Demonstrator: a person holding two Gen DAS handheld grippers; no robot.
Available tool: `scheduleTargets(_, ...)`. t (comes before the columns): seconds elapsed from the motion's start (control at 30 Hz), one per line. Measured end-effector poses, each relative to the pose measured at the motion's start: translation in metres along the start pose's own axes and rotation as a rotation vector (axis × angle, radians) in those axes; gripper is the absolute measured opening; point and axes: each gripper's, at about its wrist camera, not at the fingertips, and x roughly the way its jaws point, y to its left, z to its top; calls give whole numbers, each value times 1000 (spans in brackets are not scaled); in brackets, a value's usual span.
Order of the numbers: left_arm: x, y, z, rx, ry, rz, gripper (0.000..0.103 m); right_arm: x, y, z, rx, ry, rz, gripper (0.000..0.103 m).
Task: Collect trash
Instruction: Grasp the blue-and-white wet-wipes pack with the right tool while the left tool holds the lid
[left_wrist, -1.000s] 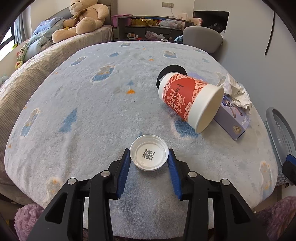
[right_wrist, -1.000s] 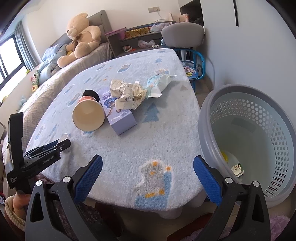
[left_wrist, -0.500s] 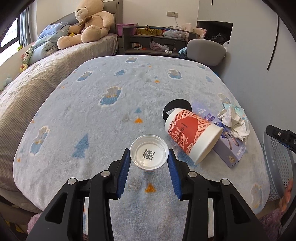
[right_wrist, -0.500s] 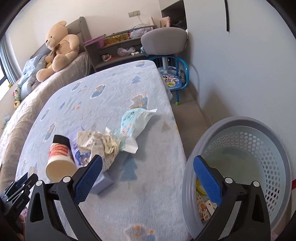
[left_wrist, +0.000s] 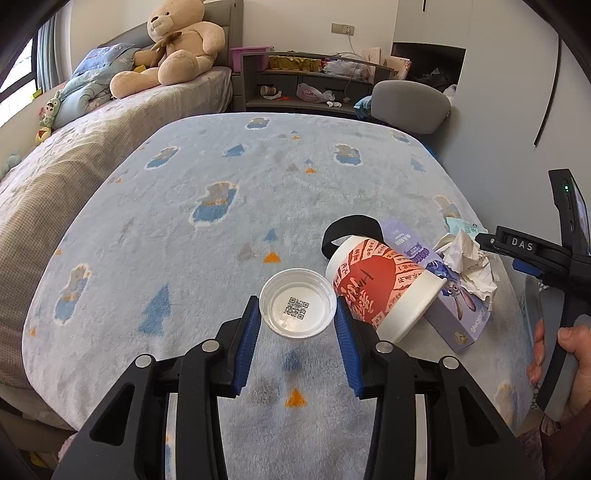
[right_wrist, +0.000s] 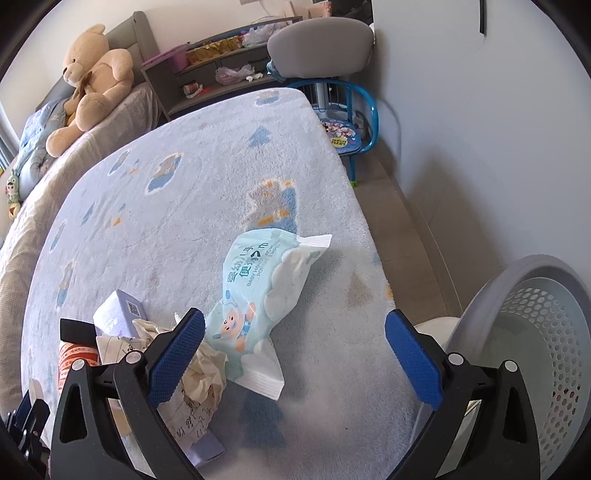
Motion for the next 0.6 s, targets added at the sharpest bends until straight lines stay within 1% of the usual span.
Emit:
scheduleTargets(0.07,1,1,0,-1,2,-2,39,5,1,1,5,14,2,94)
scheduleTargets(0.13,1,1,0,-3,4,-3,39,10,4,2,-1,29,0,89)
scheduleTargets(0.17,1,2,0,-4,4,-4,39,13,5,2,-5,40,4,83)
scheduleTargets(0.2,1,2,0,-5,4,-5,39,15,6,2,-8,51,9,75)
scheduleTargets(0.23,0,3,0,-6,3,-5,39,17,7,2,-9,57,14,71)
scheduleTargets(0.33,-2,4,0,-9,0,-7,39,14,9,3,-19,50,44,54)
scheduleTargets(0.37,-2,5,0,-10,-1,-8,39,12,11,2,-27,47,54,44)
scheduleTargets(0.4,-3,5,0,-10,-2,-9,39,10,12,2,-35,41,51,44)
scheduleTargets(0.47,-5,6,0,-11,-3,-11,40,5,13,1,-44,25,53,40)
scheduleTargets(0.6,-10,6,-2,-12,-6,-15,39,-8,12,0,-50,-7,64,39)
